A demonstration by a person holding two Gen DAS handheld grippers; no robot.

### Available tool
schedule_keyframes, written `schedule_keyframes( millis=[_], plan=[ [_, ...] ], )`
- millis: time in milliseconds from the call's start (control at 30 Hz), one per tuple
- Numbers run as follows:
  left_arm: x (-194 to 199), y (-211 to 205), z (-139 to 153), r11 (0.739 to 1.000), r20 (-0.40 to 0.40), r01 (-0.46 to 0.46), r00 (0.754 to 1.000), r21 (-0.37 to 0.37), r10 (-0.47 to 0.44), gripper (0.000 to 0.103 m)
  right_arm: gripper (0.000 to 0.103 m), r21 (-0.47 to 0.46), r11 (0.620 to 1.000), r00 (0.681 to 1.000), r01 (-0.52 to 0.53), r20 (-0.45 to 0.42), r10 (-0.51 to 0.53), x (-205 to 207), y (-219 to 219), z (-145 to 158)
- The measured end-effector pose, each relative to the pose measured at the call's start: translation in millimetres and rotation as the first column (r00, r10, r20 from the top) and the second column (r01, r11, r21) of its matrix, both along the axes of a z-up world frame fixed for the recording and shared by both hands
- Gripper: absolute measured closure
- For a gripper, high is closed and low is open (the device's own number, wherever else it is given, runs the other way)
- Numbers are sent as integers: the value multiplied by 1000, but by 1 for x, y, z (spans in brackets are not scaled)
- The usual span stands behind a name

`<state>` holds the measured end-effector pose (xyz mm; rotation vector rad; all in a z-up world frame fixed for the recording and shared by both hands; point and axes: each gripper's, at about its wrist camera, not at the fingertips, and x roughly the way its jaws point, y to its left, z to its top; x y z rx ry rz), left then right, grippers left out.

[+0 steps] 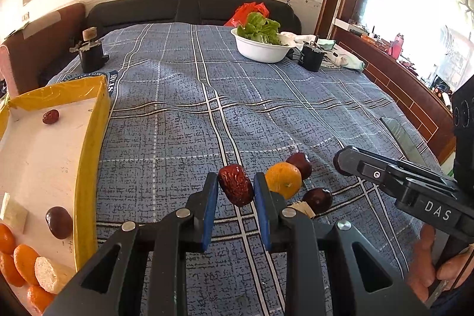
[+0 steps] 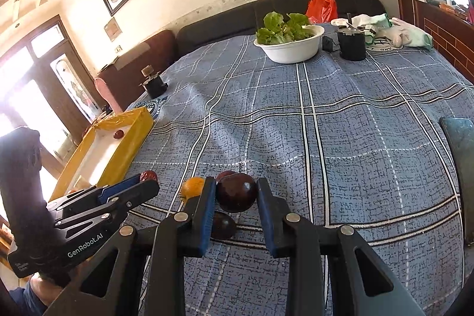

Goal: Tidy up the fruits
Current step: 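Grasp a red date with the left gripper while the right gripper grasps a dark plum, then carry the red date and dark plum in both grippers toward the tray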

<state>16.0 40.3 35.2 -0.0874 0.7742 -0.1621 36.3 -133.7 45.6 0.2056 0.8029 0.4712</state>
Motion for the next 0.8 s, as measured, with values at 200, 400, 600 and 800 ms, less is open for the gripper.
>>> schedule_keyframes(
  millis=[200, 400, 600, 800],
  plan=[
    [-2, 2, 2, 1000, 9, -6, 1000, -9, 6, 79, 73, -7, 1000, 1000, -3, 11, 3, -1, 1, 1],
    [-3, 2, 4, 1000, 17, -7, 1000, -12, 7, 79, 73, -10, 1000, 1000, -9, 21, 9, -3, 2, 2],
    [-6, 2, 7, 1000, 39, -18, 999, 0, 18, 79, 73, -14, 1000, 999, -10, 33, 11, -4, 3, 4],
    [-15, 9, 12, 999, 57, -31, 998, -21, 32, 79, 73, -23, 1000, 999, -1, 39, 2, -2, 2, 4]
  ],
)
